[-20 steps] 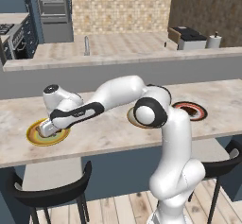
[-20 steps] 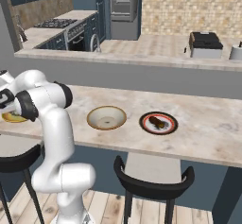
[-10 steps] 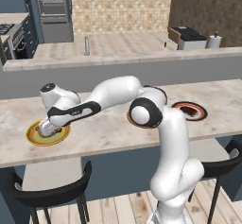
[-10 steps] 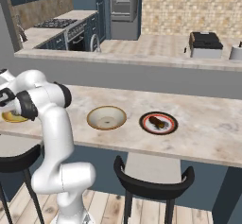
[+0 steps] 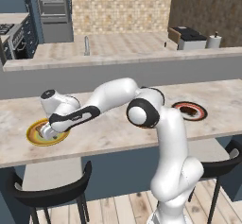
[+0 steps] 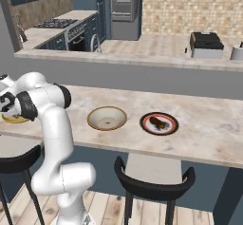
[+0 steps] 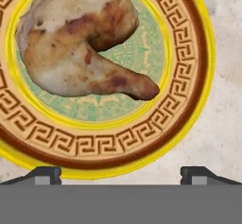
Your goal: Pick the chicken drumstick and sweet potato from their plates and place them in the bowl. Then put the bowl in the fridge.
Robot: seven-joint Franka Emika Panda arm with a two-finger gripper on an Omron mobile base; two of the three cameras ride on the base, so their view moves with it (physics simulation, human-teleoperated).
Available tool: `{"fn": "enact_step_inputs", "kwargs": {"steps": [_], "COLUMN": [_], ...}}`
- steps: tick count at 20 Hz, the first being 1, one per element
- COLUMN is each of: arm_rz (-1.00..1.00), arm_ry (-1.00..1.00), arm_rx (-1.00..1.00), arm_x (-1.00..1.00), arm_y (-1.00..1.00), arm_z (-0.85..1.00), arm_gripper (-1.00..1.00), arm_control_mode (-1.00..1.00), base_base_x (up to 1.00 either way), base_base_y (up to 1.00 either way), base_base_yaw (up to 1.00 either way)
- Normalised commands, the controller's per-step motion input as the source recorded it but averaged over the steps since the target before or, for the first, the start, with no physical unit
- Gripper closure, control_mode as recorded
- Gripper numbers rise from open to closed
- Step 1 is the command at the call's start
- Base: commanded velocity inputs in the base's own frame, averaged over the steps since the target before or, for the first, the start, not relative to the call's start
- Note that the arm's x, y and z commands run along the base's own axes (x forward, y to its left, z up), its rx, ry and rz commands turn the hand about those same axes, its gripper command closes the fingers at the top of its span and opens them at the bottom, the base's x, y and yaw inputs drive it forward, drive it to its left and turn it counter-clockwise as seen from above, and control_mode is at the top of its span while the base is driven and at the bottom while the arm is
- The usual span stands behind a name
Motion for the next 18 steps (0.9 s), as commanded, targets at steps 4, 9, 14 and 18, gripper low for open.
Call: {"fn": "enact_step_inputs", "kwargs": {"steps": [4, 9, 14, 18], "arm_rz": [0.07, 0.08, 0.05, 0.01], "arm_ry": [-0.09, -0.03, -0.01, 0.0], "arm_rx": [0.0, 0.0, 0.0, 0.01], "arm_x": [0.19, 0.24, 0.22, 0.17], "arm_y": [-0.03, -0.02, 0.0, 0.03], "arm_z": [-0.07, 0.0, 0.0, 0.0], "arm_gripper": [-1.0, -1.0, -1.0, -1.0], "arm_control_mode": [-1.0, -1.0, -1.0, -1.0], "base_base_x": [0.0, 0.0, 0.0, 0.0], "base_base_y": [0.0, 0.0, 0.0, 0.0], "base_base_yaw": [0.0, 0.0, 0.0, 0.0]}}
